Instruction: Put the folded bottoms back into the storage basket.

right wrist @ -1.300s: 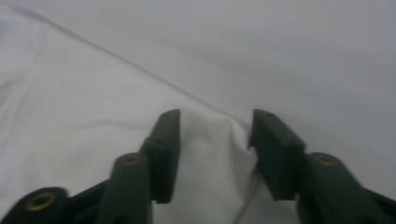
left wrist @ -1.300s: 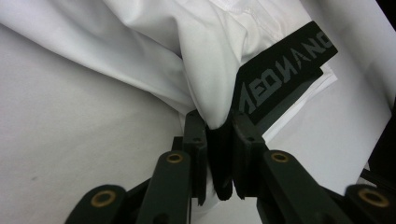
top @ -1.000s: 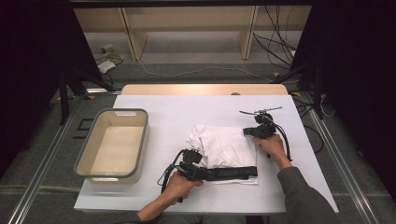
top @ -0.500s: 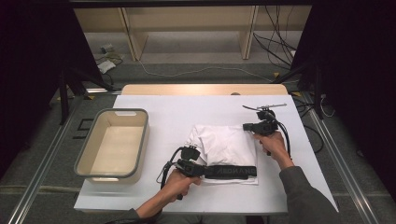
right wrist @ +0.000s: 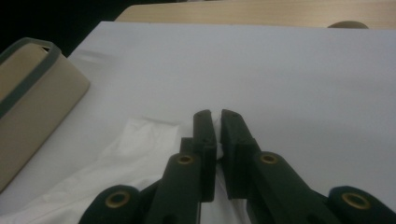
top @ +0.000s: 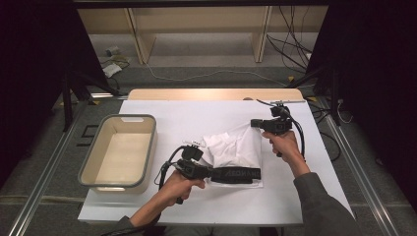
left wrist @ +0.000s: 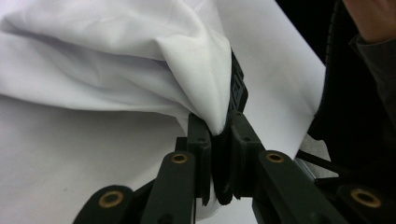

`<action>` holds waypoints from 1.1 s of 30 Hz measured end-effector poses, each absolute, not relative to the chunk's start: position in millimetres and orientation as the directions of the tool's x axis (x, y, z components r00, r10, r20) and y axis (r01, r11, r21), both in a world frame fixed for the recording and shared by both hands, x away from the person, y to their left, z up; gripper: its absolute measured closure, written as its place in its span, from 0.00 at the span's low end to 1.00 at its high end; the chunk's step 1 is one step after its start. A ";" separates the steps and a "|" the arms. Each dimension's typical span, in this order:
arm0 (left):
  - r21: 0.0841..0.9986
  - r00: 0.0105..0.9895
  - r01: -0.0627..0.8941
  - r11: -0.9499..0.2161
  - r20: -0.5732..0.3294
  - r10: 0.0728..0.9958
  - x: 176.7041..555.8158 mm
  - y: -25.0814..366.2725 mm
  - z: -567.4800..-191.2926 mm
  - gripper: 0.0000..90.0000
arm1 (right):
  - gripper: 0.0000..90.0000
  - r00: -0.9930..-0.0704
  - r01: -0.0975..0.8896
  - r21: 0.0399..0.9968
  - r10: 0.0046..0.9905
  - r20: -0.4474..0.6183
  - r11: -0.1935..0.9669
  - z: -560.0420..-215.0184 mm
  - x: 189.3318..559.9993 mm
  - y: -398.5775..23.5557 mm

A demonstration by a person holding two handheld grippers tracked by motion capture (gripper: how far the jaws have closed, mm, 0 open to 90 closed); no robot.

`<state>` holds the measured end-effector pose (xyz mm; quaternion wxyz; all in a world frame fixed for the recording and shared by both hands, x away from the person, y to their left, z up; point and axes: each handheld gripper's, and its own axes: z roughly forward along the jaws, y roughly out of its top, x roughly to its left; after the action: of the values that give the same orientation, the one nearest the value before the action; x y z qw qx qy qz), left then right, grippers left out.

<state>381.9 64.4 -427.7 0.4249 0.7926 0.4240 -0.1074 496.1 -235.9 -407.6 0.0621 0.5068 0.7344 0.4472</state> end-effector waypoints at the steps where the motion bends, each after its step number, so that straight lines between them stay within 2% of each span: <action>1: 0.585 0.621 0.761 -0.281 -0.532 0.576 382.4 66.0 -425.3 0.90 | 0.95 -0.486 0.683 0.726 0.794 0.365 0.083 -403.5 495.6 -234.4; 9: 0.604 0.625 0.758 -0.247 -0.565 0.539 388.9 87.3 -400.6 0.90 | 0.95 -0.502 0.667 0.742 0.772 0.390 0.058 -379.1 499.0 -221.7; 18: 0.622 0.617 0.762 -0.183 -0.610 0.497 395.0 117.6 -374.5 0.90 | 0.95 -0.530 0.658 0.748 0.758 0.380 0.085 -348.4 512.6 -192.5; 33: 0.689 0.641 0.717 -0.109 -0.590 0.491 392.4 180.0 -330.1 0.90 | 0.95 -0.595 0.619 0.775 0.722 0.353 0.131 -304.9 531.1 -125.5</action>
<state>392.4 180.0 -330.1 0.5269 0.7368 0.4099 -0.1071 531.1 -125.5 -304.9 0.0532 0.4467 0.7502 0.4847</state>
